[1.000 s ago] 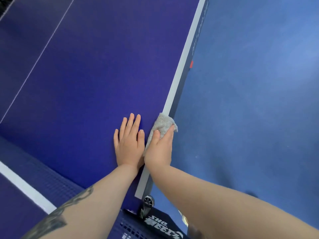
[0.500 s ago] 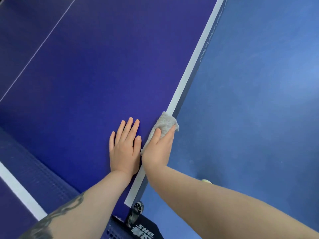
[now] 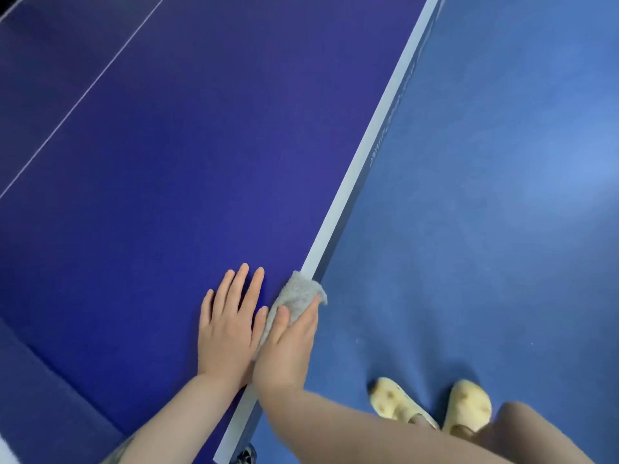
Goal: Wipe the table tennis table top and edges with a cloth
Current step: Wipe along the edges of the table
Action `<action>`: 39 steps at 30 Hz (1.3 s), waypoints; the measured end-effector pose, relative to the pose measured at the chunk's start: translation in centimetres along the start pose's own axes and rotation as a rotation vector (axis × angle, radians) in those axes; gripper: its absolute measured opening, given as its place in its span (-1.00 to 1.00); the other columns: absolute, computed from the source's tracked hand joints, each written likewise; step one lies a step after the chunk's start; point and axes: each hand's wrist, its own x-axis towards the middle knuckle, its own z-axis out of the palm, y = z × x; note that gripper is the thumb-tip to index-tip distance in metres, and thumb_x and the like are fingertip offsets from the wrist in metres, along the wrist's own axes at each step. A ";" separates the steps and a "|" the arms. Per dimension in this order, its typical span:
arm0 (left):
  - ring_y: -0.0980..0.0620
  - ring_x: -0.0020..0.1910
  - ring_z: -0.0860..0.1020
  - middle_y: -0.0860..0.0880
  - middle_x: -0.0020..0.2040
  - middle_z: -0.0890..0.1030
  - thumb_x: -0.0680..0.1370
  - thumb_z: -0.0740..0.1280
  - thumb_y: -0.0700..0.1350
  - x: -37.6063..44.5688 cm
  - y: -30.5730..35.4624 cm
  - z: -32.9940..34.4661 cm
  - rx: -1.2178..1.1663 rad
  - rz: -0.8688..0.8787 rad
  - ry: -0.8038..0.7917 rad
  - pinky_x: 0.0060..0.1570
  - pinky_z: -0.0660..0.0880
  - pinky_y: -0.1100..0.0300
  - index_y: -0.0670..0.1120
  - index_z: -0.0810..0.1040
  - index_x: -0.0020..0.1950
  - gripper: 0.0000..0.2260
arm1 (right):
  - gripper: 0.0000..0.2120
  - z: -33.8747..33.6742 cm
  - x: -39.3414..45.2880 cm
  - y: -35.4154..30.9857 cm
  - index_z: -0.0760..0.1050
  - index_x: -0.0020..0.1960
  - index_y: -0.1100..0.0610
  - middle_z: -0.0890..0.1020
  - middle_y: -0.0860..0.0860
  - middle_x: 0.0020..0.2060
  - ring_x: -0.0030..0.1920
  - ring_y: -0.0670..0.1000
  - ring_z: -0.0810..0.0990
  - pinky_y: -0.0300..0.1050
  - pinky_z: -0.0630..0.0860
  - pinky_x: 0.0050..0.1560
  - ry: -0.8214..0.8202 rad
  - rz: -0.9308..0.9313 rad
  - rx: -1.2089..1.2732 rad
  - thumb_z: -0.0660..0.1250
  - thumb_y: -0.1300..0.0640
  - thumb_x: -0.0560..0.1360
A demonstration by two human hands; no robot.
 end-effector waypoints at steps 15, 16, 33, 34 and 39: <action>0.10 0.57 0.03 0.11 0.58 0.11 0.66 -0.12 0.01 8.0 3.2 0.1 -0.104 0.090 0.013 0.49 0.11 -0.06 0.08 0.09 0.59 -0.54 | -0.41 -0.7 5.8 -3.9 -0.09 0.62 -0.01 0.17 -0.06 0.57 0.54 -0.03 0.16 -0.03 0.21 0.49 0.092 -0.074 -0.020 0.07 -0.05 0.67; 0.10 0.57 0.01 0.11 0.58 0.09 0.67 -0.13 0.01 8.0 3.2 0.1 -0.088 0.091 0.011 0.50 0.09 -0.05 0.08 0.06 0.59 -0.54 | -0.41 -0.8 7.0 -4.7 -0.09 0.62 -0.01 0.17 -0.06 0.57 0.54 -0.03 0.16 -0.04 0.19 0.50 0.112 -0.081 -0.025 0.07 -0.05 0.68; 0.12 0.57 -0.11 0.14 0.60 -0.02 0.63 -0.17 0.09 19.7 6.1 -1.8 -0.084 0.228 -0.067 0.50 -0.10 -0.13 0.16 0.00 0.59 -0.50 | -0.43 -2.9 13.6 -8.7 -0.09 0.62 -0.07 0.18 -0.12 0.56 0.52 -0.06 0.19 -0.06 0.19 0.50 0.039 -0.058 0.019 0.04 -0.03 0.68; 0.13 0.57 -0.12 0.15 0.60 -0.02 0.63 -0.18 0.10 20.5 6.5 -1.8 -0.088 0.227 -0.067 0.51 -0.12 -0.12 0.17 -0.01 0.59 -0.50 | -0.44 -3.0 15.3 -10.1 -0.09 0.62 -0.07 0.18 -0.11 0.56 0.52 -0.04 0.20 -0.05 0.19 0.50 0.071 -0.054 0.030 0.04 -0.04 0.69; 0.17 0.56 -0.11 0.15 0.60 0.02 0.66 -0.10 0.09 23.9 8.1 -2.0 -0.204 -0.003 -0.008 0.52 -0.13 -0.08 0.15 0.04 0.59 -0.53 | -0.44 -3.9 17.7 -12.4 -0.10 0.62 -0.09 0.15 -0.17 0.56 0.53 -0.10 0.16 -0.20 0.14 0.46 0.086 -0.055 0.018 0.02 -0.07 0.69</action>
